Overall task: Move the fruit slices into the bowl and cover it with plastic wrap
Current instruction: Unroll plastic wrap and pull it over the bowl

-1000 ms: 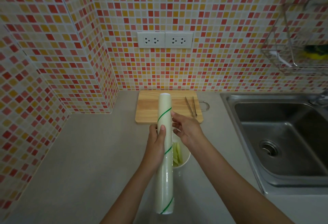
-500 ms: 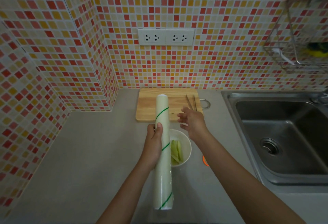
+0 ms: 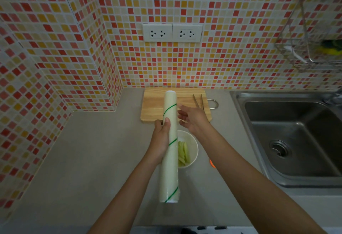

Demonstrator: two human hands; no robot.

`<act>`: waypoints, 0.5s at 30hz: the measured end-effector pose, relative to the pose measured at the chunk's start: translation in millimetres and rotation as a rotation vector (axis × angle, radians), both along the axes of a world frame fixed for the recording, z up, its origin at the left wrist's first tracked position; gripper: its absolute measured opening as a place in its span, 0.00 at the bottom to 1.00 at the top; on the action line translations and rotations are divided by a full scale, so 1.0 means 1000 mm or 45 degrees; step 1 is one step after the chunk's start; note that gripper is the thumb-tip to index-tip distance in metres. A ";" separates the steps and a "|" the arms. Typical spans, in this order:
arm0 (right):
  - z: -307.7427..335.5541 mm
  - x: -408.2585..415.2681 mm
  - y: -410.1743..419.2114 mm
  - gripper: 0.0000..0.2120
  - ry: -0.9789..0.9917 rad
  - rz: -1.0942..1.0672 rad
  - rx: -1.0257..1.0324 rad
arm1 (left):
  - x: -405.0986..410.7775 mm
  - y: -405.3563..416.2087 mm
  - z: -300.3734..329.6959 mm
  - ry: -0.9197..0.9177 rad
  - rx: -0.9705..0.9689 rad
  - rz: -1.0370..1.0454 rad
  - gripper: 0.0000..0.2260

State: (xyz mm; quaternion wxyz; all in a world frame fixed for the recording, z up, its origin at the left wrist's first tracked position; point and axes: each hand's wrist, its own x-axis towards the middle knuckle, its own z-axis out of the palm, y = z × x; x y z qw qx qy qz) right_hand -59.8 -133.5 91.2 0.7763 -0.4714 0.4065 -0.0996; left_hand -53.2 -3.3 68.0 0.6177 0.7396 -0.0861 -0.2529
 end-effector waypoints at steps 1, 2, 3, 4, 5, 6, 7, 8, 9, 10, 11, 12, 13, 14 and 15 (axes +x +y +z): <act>-0.001 -0.002 0.000 0.07 -0.004 0.019 0.019 | 0.000 -0.001 0.000 0.002 0.001 0.002 0.15; -0.003 -0.005 0.000 0.08 -0.003 0.045 0.042 | 0.000 -0.001 0.000 0.003 -0.001 0.003 0.15; -0.005 -0.007 0.001 0.07 -0.001 0.068 0.069 | -0.001 -0.001 0.001 0.002 -0.002 0.003 0.15; -0.007 -0.009 0.002 0.07 0.000 0.081 0.094 | -0.001 0.000 0.001 0.001 -0.004 0.001 0.15; -0.009 -0.010 0.002 0.06 -0.002 0.079 0.112 | 0.000 0.000 0.000 -0.002 -0.004 -0.003 0.15; -0.010 -0.011 0.003 0.05 -0.007 0.066 0.121 | 0.000 0.000 0.000 -0.007 0.001 -0.009 0.14; -0.011 -0.011 0.003 0.05 -0.011 0.053 0.121 | 0.000 0.000 0.000 -0.013 0.010 -0.015 0.14; -0.011 -0.011 0.002 0.05 -0.013 0.048 0.117 | 0.000 0.000 0.000 -0.016 0.015 -0.021 0.14; -0.010 -0.010 0.003 0.05 -0.013 0.053 0.110 | 0.000 0.000 -0.001 -0.015 0.017 -0.026 0.14; -0.010 -0.009 0.003 0.06 -0.013 0.062 0.104 | 0.000 -0.001 -0.001 -0.015 0.018 -0.028 0.14; -0.009 -0.008 0.003 0.07 -0.016 0.074 0.101 | 0.000 -0.001 -0.001 -0.020 0.019 -0.026 0.14; -0.008 -0.007 0.003 0.08 -0.021 0.084 0.096 | 0.000 -0.001 -0.001 -0.029 0.021 -0.022 0.14; -0.007 -0.007 0.002 0.09 -0.023 0.091 0.084 | 0.001 0.000 -0.001 -0.039 0.027 -0.017 0.14; -0.006 -0.008 0.001 0.09 -0.018 0.093 0.057 | 0.002 0.000 -0.001 -0.050 0.038 -0.014 0.14; -0.006 -0.008 -0.001 0.10 -0.004 0.090 0.016 | 0.003 0.001 -0.002 -0.058 0.052 -0.014 0.14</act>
